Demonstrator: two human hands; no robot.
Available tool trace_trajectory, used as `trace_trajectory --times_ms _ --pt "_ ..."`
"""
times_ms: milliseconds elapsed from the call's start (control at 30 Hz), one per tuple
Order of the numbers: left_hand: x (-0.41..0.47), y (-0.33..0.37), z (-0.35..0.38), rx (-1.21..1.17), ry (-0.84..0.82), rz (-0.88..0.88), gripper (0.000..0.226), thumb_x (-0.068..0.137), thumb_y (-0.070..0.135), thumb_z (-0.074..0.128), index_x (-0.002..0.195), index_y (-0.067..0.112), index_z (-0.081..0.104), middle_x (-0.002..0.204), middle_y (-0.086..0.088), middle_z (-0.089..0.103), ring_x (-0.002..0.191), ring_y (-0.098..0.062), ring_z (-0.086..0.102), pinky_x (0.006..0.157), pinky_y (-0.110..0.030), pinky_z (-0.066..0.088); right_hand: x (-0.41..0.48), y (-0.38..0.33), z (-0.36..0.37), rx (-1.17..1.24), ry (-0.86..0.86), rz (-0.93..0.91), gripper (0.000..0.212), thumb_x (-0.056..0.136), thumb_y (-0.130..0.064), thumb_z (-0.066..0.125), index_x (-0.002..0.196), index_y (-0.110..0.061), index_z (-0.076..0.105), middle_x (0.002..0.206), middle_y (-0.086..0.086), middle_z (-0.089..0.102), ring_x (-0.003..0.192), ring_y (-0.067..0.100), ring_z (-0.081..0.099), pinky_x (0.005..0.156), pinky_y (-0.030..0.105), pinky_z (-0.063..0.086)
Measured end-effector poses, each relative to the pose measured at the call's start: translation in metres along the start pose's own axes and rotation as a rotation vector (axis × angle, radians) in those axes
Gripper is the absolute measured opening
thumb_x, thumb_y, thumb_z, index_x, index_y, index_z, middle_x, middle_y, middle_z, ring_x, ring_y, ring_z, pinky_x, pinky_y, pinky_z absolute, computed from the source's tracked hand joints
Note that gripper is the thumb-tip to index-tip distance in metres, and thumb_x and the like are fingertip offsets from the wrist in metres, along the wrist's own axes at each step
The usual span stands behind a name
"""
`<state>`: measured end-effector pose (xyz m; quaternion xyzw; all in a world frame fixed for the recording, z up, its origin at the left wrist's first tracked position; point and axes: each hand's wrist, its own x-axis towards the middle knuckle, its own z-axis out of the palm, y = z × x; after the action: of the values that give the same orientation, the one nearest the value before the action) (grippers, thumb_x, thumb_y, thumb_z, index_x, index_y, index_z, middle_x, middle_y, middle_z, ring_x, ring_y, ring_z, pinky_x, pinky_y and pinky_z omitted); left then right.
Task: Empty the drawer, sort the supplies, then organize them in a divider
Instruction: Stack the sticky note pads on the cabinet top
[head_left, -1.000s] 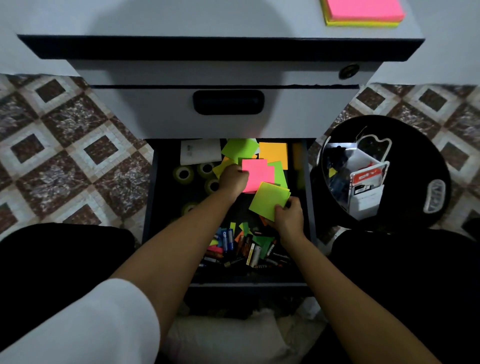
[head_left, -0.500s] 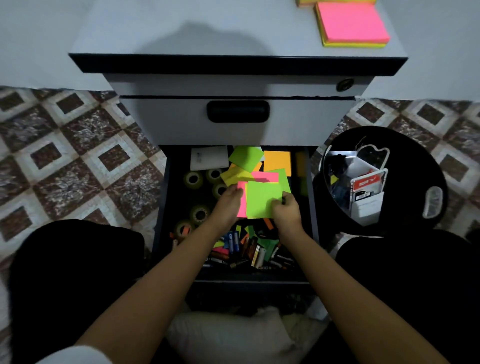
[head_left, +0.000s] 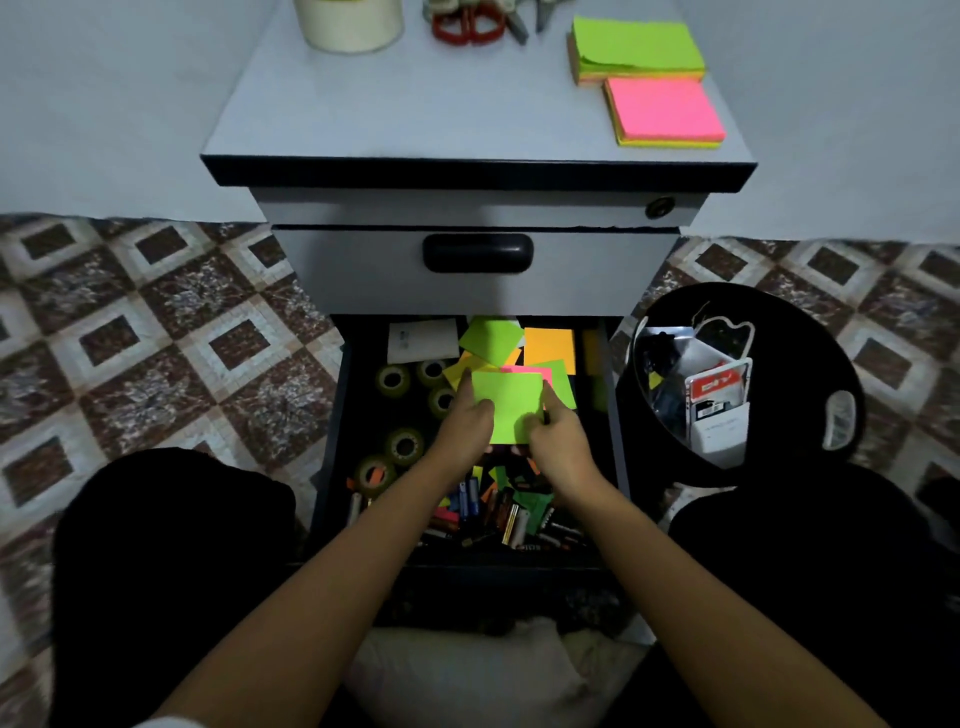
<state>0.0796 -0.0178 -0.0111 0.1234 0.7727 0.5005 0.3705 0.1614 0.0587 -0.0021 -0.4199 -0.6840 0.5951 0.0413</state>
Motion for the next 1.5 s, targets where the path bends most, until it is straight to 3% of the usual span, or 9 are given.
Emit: trace_trajectory --times_ms 200,300,400,533,733,833,1067,1267,1500 --pt "-0.009 0.032 -0.015 0.036 0.022 0.192 0.046 0.090 -0.002 0.045 0.125 0.028 0.045 0.088 -0.006 0.057 0.075 -0.019 0.052 0.063 -0.026 0.041 -0.001 -0.020 -0.023 -0.002 0.151 -0.145 0.052 0.093 -0.001 0.048 0.142 -0.015 0.041 0.114 0.014 0.060 0.080 0.017 0.052 0.054 0.008 0.039" --pt "-0.016 0.052 -0.028 0.000 0.040 0.293 0.058 0.090 -0.001 0.053 0.128 0.037 0.033 0.083 -0.002 0.051 0.070 -0.014 0.052 0.057 -0.018 0.045 -0.002 -0.038 -0.035 0.055 0.200 -0.275 0.052 0.088 0.001 0.055 0.136 -0.017 0.046 0.098 0.007 0.061 0.083 0.018 0.054 0.069 0.024 0.047" --pt "-0.020 0.079 -0.034 0.067 0.035 0.430 0.048 0.088 -0.003 0.056 0.126 0.026 0.050 0.088 -0.004 0.052 0.073 -0.013 0.053 0.065 -0.023 0.049 -0.007 -0.062 -0.052 0.032 0.206 -0.379 0.044 0.088 0.001 0.056 0.124 -0.024 0.051 0.081 -0.001 0.055 0.071 0.014 0.053 0.062 0.023 0.046" --pt "-0.022 0.118 -0.038 0.098 0.045 0.538 0.034 0.087 0.004 0.061 0.115 0.022 0.063 0.091 -0.008 0.058 0.079 -0.017 0.054 0.076 -0.036 0.050 -0.015 -0.098 -0.078 -0.037 0.236 -0.484 0.036 0.088 -0.006 0.059 0.119 -0.025 0.059 0.096 0.006 0.061 0.083 0.020 0.058 0.068 0.025 0.046" --pt "-0.019 0.182 -0.039 0.161 0.063 0.663 0.033 0.088 0.005 0.059 0.118 0.018 0.063 0.076 0.003 0.044 0.057 -0.008 0.043 0.062 -0.019 0.039 -0.022 -0.153 -0.117 -0.100 0.275 -0.593 0.036 0.088 -0.008 0.060 0.124 -0.016 0.061 0.120 0.006 0.062 0.100 0.026 0.062 0.090 0.044 0.051" --pt "-0.017 0.214 -0.035 0.188 0.103 0.713 0.031 0.089 0.007 0.058 0.119 0.017 0.063 0.073 0.005 0.046 0.056 -0.005 0.047 0.064 -0.020 0.041 -0.019 -0.180 -0.133 -0.139 0.331 -0.630 0.036 0.088 -0.008 0.061 0.123 -0.017 0.061 0.111 0.006 0.062 0.093 0.020 0.061 0.089 0.037 0.051" --pt "0.006 0.265 -0.015 0.205 0.235 0.689 0.030 0.088 0.011 0.056 0.117 0.016 0.062 0.082 0.002 0.054 0.077 -0.020 0.054 0.074 -0.025 0.042 0.006 -0.231 -0.160 -0.310 0.410 -0.579 0.037 0.088 -0.009 0.059 0.124 -0.014 0.061 0.115 0.013 0.064 0.096 0.020 0.057 0.081 0.020 0.038" --pt "0.028 0.272 -0.004 0.386 0.253 0.607 0.036 0.092 0.013 0.051 0.126 0.011 0.059 0.130 -0.006 0.059 0.122 -0.020 0.051 0.097 -0.021 0.037 0.031 -0.235 -0.167 -0.366 0.425 -0.495 0.032 0.086 -0.008 0.059 0.118 -0.008 0.065 0.116 0.013 0.065 0.106 0.022 0.060 0.086 0.019 0.040" --pt "0.042 0.271 0.003 0.494 0.210 0.574 0.035 0.092 0.016 0.050 0.126 0.013 0.060 0.132 -0.006 0.057 0.123 -0.021 0.050 0.097 -0.022 0.037 0.044 -0.221 -0.167 -0.415 0.454 -0.444 0.029 0.088 -0.010 0.059 0.116 -0.005 0.065 0.121 0.015 0.063 0.111 0.027 0.058 0.093 0.027 0.041"
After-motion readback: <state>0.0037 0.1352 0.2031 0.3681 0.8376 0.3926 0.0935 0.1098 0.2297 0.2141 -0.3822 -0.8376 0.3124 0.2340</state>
